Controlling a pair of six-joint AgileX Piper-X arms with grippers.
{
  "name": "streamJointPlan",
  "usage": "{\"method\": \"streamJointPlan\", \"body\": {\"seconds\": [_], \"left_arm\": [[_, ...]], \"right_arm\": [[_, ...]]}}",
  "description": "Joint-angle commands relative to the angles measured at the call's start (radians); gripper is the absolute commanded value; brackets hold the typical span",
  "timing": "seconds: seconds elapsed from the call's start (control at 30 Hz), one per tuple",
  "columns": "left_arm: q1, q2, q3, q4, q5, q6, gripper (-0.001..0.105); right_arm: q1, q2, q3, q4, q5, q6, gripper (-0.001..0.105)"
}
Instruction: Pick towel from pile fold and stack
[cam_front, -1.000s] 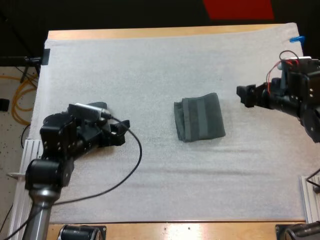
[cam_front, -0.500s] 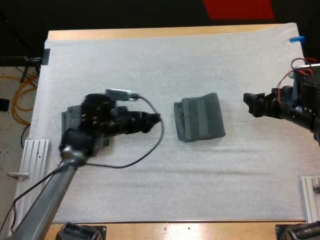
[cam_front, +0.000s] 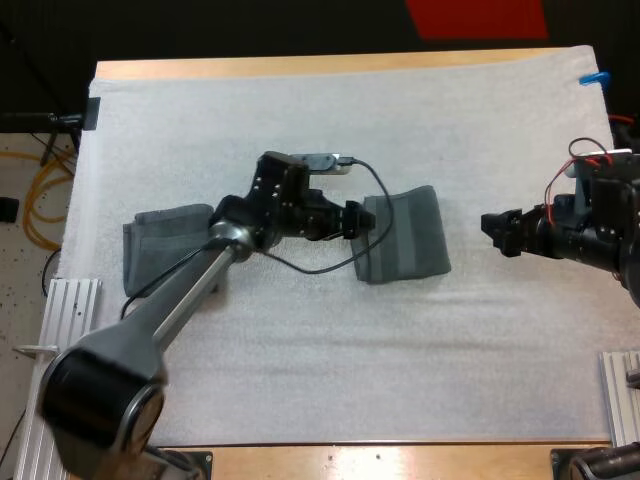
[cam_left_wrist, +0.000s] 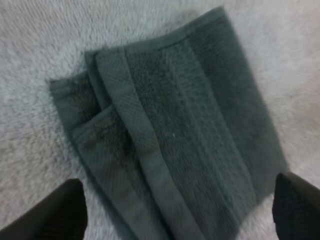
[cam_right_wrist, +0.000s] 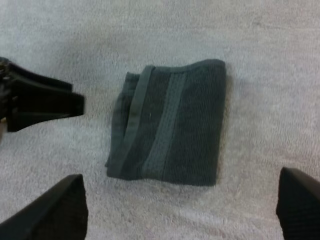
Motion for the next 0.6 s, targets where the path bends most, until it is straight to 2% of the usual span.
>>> {"method": "streamJointPlan", "body": {"seconds": [0.0, 0.17, 0.43, 0.57], "left_arm": [[-0.003, 0.029, -0.019, -0.008, 0.006, -0.03, 0.074], [-0.003, 0.125, -0.04, -0.008, 0.088, -0.08, 0.074], [-0.003, 0.202, -0.043, -0.004, 0.086, -0.113, 0.074], [-0.022, 0.217, -0.068, -0.006, 0.121, -0.154, 0.073]], "right_arm": [[-0.003, -0.01, -0.001, 0.005, -0.015, -0.012, 0.075], [-0.003, -0.01, -0.002, -0.001, -0.015, -0.012, 0.075], [-0.003, -0.01, -0.002, -0.001, -0.015, -0.012, 0.075], [-0.003, -0.01, -0.002, -0.002, -0.015, -0.035, 0.075]]}}
